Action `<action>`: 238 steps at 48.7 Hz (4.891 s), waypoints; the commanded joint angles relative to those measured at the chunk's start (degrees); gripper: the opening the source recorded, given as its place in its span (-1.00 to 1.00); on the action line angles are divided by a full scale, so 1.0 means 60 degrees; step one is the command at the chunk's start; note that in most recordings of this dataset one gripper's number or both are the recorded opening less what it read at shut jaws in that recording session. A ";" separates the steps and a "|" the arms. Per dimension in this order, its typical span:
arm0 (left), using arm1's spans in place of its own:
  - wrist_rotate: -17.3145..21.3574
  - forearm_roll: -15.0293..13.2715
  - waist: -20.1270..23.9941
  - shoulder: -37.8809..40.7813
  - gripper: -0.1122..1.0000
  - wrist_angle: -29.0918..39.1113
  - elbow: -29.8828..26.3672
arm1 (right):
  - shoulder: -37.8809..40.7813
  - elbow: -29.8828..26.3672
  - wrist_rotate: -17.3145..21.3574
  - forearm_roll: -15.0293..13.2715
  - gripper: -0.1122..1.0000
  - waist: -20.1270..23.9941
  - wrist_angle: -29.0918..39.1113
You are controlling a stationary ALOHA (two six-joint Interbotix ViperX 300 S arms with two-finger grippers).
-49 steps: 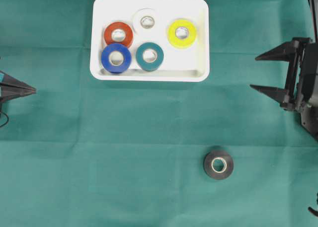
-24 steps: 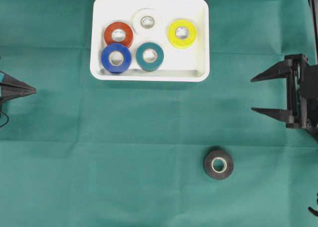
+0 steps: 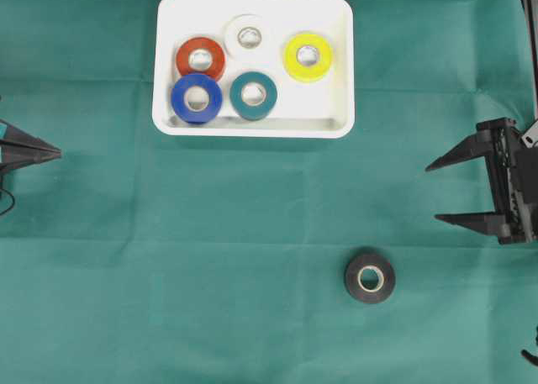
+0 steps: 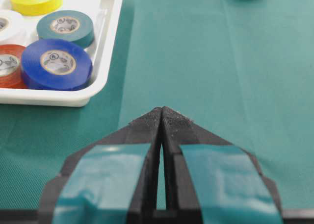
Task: Put the tape into the white case with the right arm.
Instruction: 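Withdraw the right gripper to the right side of the table, then move the right gripper over the black tape roll and lower, then close the right gripper on the black tape roll and lift, then carry the black roll into the tray beside the teal roll, release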
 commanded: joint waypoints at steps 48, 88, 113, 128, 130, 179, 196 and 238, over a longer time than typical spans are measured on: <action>0.0015 0.0000 0.0015 0.0103 -0.79 -0.0044 -0.0117 | 0.4146 -0.2329 -0.0015 -0.0498 0.43 0.1113 -0.1099; 0.0015 0.0000 0.0015 0.0103 -0.79 -0.0044 -0.0103 | 0.7324 -0.4014 0.0029 -0.0688 0.44 0.1113 -0.1304; 0.0015 0.0015 0.0015 0.0088 -0.79 -0.0044 -0.0103 | 0.8320 -0.4438 0.0059 -0.0688 0.43 0.1099 -0.0806; 0.0015 0.0000 0.0015 0.0088 -0.79 -0.0044 -0.0103 | 0.8320 -0.4453 0.0088 -0.0659 -0.48 0.1113 -0.0908; 0.0015 0.0000 0.0015 0.0103 -0.79 -0.0044 -0.0103 | 0.8320 -0.4453 0.0088 -0.0659 -0.65 0.1113 -0.0908; 0.0000 0.0015 0.0015 0.0103 -0.79 -0.0044 -0.0117 | 0.6812 -0.4966 0.0103 -0.0615 -0.80 0.1157 0.0352; 0.0015 0.0015 0.0015 0.0103 -0.79 -0.0044 -0.0103 | 0.7031 -0.5273 0.0103 -0.0571 -0.80 0.1157 0.0425; 0.0015 0.0015 0.0015 0.0103 -0.79 -0.0044 -0.0117 | 0.7749 -0.6357 0.0088 -0.0586 -0.80 -0.0059 0.1187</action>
